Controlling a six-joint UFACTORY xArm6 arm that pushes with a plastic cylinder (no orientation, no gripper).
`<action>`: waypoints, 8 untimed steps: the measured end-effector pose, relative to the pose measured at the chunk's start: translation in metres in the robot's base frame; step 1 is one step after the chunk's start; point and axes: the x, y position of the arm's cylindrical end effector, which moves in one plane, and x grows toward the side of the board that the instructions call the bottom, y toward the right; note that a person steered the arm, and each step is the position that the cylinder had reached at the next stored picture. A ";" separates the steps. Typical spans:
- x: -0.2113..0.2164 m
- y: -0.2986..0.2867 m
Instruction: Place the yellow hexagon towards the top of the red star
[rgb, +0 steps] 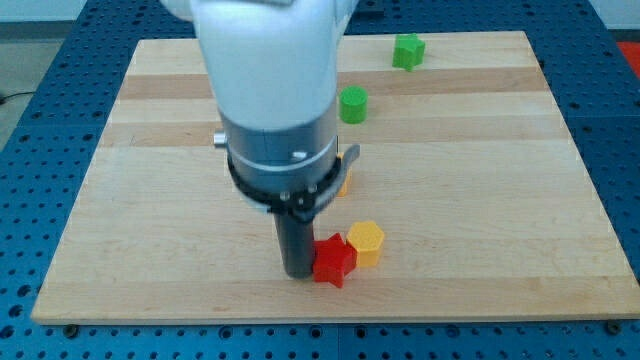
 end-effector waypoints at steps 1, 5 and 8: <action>0.011 -0.019; 0.016 0.099; -0.034 0.078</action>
